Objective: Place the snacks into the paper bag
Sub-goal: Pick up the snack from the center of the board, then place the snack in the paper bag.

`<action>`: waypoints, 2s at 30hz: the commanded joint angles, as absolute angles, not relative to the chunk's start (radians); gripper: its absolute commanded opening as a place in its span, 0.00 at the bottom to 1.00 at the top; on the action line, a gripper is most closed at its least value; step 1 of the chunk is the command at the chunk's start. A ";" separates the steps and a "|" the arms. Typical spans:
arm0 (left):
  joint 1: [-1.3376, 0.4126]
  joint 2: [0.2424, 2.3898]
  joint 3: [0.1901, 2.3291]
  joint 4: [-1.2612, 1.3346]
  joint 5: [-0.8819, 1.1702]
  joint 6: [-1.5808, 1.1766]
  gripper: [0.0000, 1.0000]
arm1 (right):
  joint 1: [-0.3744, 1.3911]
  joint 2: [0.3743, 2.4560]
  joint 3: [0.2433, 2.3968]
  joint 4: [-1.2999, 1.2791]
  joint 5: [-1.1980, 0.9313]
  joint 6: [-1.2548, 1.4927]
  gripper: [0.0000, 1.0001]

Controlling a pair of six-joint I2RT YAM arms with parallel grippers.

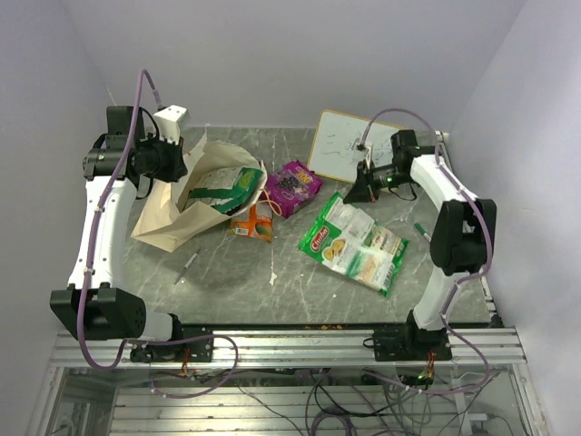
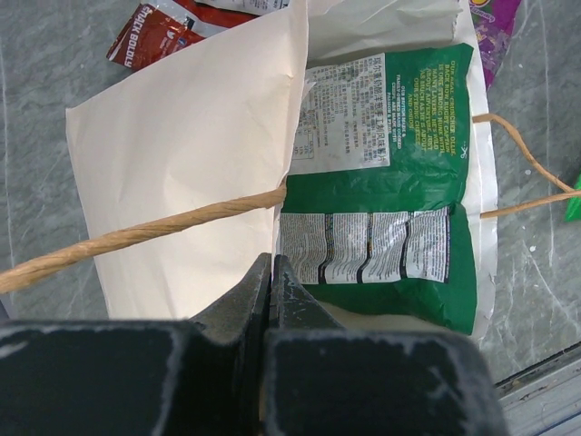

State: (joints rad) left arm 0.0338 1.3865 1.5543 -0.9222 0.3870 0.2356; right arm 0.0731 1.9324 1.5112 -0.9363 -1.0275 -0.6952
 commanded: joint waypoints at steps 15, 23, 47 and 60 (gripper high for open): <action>0.036 1.418 1.666 -0.964 0.430 0.311 0.07 | 0.089 1.546 1.538 -0.549 -1.194 -0.295 0.00; 0.029 1.427 1.691 -0.959 0.388 0.292 0.07 | 0.181 1.501 1.646 -0.428 -1.081 -0.151 0.00; 0.012 1.529 1.826 -1.035 0.316 0.234 0.07 | 0.532 1.858 2.359 -0.314 -0.852 -0.008 0.00; 0.015 1.585 1.848 -1.057 0.394 0.203 0.07 | 0.590 2.075 2.450 0.068 -1.089 0.170 0.00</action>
State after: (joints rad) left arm 0.0166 1.5700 1.8107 -1.0470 0.3531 0.2188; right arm 0.5694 2.0361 2.4069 -0.1528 -0.9966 0.0669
